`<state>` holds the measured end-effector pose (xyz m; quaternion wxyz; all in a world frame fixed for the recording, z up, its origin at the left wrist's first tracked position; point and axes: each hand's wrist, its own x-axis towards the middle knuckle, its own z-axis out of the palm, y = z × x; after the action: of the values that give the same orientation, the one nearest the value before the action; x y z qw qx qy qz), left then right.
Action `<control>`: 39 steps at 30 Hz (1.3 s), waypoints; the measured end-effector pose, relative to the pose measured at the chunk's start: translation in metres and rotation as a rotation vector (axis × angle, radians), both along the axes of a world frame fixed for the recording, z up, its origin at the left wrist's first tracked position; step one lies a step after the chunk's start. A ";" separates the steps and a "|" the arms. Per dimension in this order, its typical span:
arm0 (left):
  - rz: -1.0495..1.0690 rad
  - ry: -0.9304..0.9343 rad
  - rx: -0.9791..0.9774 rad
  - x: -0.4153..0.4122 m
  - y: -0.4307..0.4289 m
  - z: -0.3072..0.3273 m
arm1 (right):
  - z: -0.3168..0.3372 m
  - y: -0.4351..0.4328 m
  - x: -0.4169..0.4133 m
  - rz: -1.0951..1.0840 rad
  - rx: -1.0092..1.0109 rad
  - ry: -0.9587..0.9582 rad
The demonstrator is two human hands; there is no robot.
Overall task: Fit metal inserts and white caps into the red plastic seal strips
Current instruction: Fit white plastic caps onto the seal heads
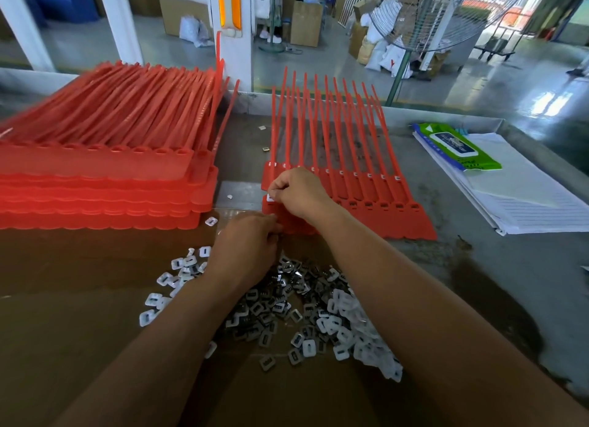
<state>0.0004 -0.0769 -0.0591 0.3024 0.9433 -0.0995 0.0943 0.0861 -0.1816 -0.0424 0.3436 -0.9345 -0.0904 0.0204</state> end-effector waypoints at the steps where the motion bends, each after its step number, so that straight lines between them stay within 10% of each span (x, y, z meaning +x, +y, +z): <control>1: -0.002 -0.001 0.000 0.000 0.000 0.000 | 0.000 0.000 0.000 -0.002 -0.001 0.000; 39: 0.006 -0.027 -0.008 -0.001 0.001 -0.003 | -0.006 0.005 0.004 -0.097 -0.051 -0.006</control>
<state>-0.0005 -0.0757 -0.0623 0.3044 0.9410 -0.1005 0.1084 0.0900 -0.1767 -0.0488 0.3201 -0.9463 -0.0455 0.0033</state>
